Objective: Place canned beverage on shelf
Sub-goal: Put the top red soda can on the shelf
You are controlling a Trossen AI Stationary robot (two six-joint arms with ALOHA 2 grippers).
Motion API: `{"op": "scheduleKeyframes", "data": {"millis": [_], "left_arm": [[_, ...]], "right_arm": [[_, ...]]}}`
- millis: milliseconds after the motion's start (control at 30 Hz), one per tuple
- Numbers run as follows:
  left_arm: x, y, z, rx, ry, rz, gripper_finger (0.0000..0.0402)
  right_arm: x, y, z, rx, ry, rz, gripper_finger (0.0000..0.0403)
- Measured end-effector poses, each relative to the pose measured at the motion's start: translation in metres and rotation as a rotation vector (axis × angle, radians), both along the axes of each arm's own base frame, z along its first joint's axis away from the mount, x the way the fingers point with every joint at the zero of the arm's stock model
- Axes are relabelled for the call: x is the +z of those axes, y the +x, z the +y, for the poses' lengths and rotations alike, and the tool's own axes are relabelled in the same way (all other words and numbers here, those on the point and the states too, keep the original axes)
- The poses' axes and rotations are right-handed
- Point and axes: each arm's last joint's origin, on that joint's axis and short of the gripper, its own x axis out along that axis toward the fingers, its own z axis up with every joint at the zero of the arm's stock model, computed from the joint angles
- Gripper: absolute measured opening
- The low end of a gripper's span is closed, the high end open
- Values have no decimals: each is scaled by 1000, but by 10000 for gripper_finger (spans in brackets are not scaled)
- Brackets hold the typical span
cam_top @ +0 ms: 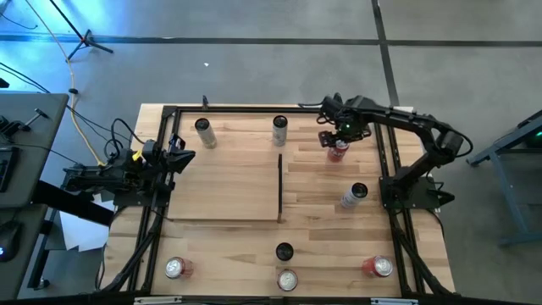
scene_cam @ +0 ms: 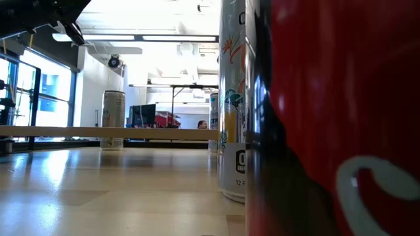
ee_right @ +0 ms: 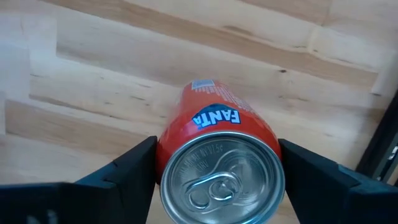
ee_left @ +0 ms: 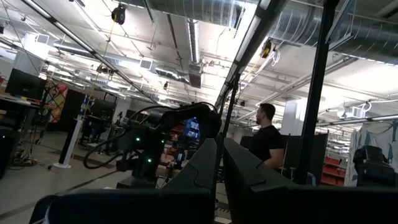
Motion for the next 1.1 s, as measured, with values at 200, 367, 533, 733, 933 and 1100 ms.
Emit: {"op": "scheduleKeyframes", "data": {"millis": [200, 367, 533, 733, 933, 1100], "left_arm": [[0, 0, 0, 0, 0, 0, 8], [0, 0, 0, 0, 0, -1, 8], [0, 0, 0, 0, 0, 0, 7], [0, 0, 0, 0, 0, 0, 7], [0, 0, 0, 0, 0, -1, 7], [0, 0, 0, 0, 0, -1, 7]], "right_arm": [[8, 3, 7, -48, 43, 28, 279], [34, 11, 15, -52, 24, 11, 279], [62, 21, 27, -41, -27, -14, 279], [90, 33, 44, -45, -75, -85, 279], [115, 42, 63, -41, -97, -174, 279], [129, 47, 77, -22, -130, -221, 279]]}}
